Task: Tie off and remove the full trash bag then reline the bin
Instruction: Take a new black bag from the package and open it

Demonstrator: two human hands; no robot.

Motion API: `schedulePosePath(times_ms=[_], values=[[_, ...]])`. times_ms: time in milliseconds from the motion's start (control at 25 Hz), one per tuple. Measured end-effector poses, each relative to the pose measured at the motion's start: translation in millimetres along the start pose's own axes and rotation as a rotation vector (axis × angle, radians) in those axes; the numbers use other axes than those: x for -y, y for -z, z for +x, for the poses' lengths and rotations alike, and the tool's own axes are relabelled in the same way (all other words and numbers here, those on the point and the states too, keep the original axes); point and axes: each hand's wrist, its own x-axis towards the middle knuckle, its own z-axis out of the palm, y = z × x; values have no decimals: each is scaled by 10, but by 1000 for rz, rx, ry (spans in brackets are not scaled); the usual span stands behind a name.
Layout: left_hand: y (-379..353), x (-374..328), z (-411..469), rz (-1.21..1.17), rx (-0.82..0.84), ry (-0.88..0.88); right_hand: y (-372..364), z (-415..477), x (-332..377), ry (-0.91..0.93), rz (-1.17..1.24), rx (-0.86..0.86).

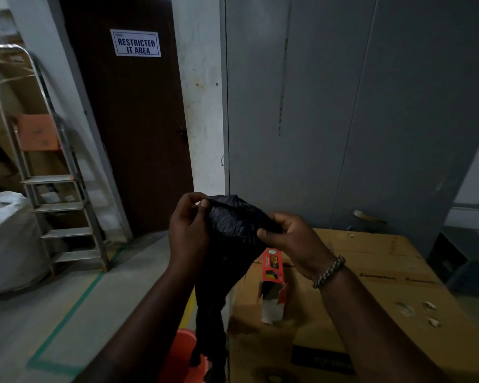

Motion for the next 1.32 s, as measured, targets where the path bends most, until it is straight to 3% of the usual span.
schedulePosePath(times_ms=[160,320,480,560,680,760,880,1080,1160,1320], values=[[63,51,25,29,-71,-10,-5,41,65,5,130,-266],[92,75,49,44,-60,19,96,64,130,17,272,-383],[218,34,64,-116,18,97,247,1,144,13,577,-321],[254,41,69,-190,208,178,307,-27,149,57,695,-276],[216,145,18,-20,469,356,318,-39,164,111,737,-213],[172,245,-3,108,428,389,309,-51,175,113,685,-203],[112,243,-29,39,346,445,309,-67,155,83,635,-215],[38,328,-58,128,634,478,369,-139,155,50,652,-96],[-1,336,-86,150,671,494,401,-169,177,54,677,-127],[-102,229,-120,-151,607,482,451,-245,155,-49,776,-228]])
